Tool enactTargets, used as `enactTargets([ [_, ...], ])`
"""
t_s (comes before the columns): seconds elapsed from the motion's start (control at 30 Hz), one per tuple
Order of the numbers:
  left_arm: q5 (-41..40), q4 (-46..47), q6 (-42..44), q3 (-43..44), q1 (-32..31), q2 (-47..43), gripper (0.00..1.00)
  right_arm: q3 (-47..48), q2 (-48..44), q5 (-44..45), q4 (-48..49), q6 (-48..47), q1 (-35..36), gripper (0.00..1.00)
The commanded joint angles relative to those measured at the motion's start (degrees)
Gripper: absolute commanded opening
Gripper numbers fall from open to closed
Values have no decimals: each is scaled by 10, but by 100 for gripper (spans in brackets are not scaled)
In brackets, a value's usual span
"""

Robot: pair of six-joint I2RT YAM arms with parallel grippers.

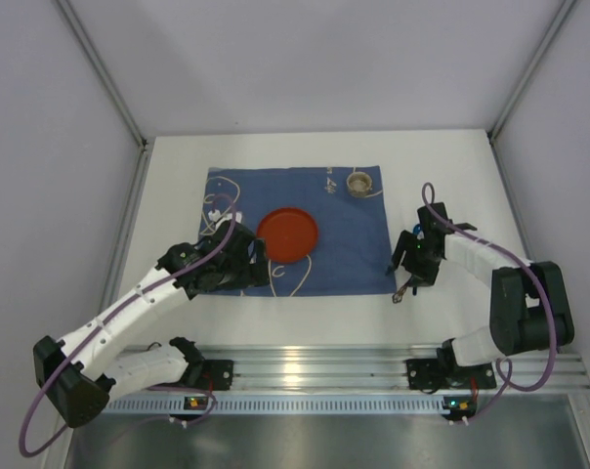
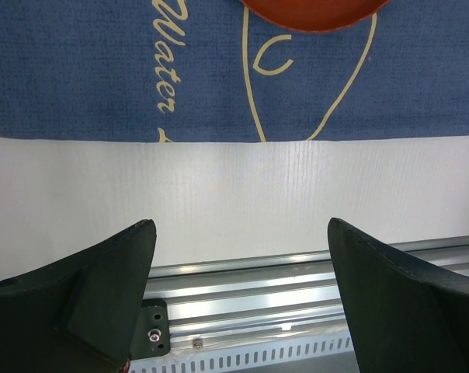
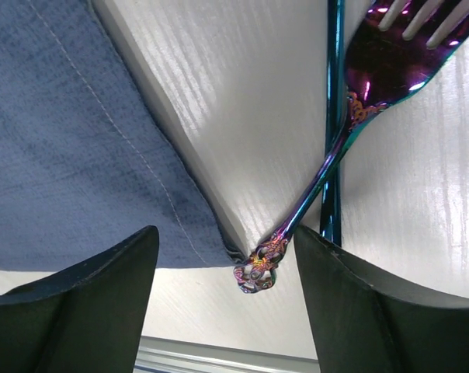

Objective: Set the dinner table for one person

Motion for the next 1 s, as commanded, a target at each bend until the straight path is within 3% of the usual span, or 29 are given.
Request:
enactTargets([
  [0.0,0,12,-2,1,1,-9,97,-34,27,98,-3,-17,-12,70],
  [0.2,1,10,-5,-5,1,-19,97,-24,50,149,-20,7,-15,55],
  [0.43,-3,3,-2,-19,0,-32,97,-15,78,178,-25,18,-15,26],
  [0.6,-5,8,3,-19,1,-28,97,-4,96,187,-26,14,-15,17],
  [0.73,-5,8,7,-16,1,-24,97,5,105,185,-30,4,-15,0],
  [0.97,9,22,30,7,-4,-6,97,49,71,189,-69,0,-11,0],
])
